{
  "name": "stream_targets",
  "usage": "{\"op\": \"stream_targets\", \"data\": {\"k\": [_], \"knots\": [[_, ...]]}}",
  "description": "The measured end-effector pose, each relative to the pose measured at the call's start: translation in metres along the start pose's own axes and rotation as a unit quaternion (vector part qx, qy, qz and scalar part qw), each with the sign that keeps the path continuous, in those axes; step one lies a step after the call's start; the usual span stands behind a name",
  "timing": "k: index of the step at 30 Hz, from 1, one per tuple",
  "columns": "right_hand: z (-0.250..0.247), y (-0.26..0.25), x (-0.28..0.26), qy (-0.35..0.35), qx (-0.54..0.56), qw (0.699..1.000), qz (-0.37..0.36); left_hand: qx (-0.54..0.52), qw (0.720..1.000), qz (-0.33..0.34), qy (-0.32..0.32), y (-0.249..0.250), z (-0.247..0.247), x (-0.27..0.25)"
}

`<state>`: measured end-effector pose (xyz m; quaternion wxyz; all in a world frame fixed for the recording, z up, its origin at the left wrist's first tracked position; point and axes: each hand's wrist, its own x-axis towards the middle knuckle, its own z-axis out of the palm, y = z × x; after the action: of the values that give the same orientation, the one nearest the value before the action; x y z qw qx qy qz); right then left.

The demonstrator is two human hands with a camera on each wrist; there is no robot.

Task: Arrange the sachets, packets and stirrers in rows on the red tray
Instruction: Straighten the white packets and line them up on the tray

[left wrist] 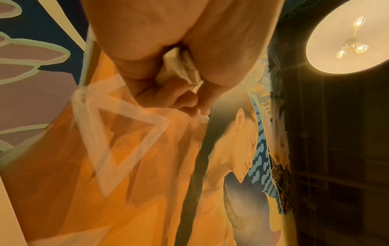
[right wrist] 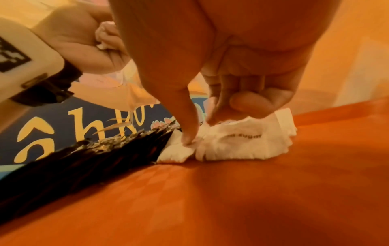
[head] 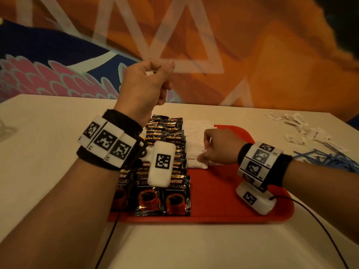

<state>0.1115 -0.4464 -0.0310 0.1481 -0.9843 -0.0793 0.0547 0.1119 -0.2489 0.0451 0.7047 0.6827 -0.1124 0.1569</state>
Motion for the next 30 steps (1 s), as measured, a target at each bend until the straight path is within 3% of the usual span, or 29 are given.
{"op": "stream_targets", "data": {"k": [5,10,17,24,28,30], "knots": [[0.001,-0.006,-0.005,0.005,-0.018,0.995,-0.102,0.000,1.000,-0.006,0.000,-0.001,-0.001,0.002],[0.007,-0.005,-0.005,-0.034,-0.027,0.993,-0.108,-0.017,0.999,-0.037,-0.013,-0.002,-0.001,0.001],[-0.023,-0.014,-0.001,0.060,0.068,0.987,-0.136,-0.082,0.988,-0.110,-0.065,-0.005,-0.002,0.003],[-0.051,-0.049,0.003,0.191,0.232,0.932,-0.204,-0.111,0.981,-0.139,-0.080,-0.006,0.002,0.001],[-0.052,-0.062,0.008,0.214,0.337,0.892,-0.214,-0.119,0.979,-0.141,-0.087,-0.008,0.002,0.001],[-0.052,-0.064,0.011,0.205,0.351,0.887,-0.217,-0.118,0.977,-0.148,-0.098,-0.008,0.003,0.000]]}}
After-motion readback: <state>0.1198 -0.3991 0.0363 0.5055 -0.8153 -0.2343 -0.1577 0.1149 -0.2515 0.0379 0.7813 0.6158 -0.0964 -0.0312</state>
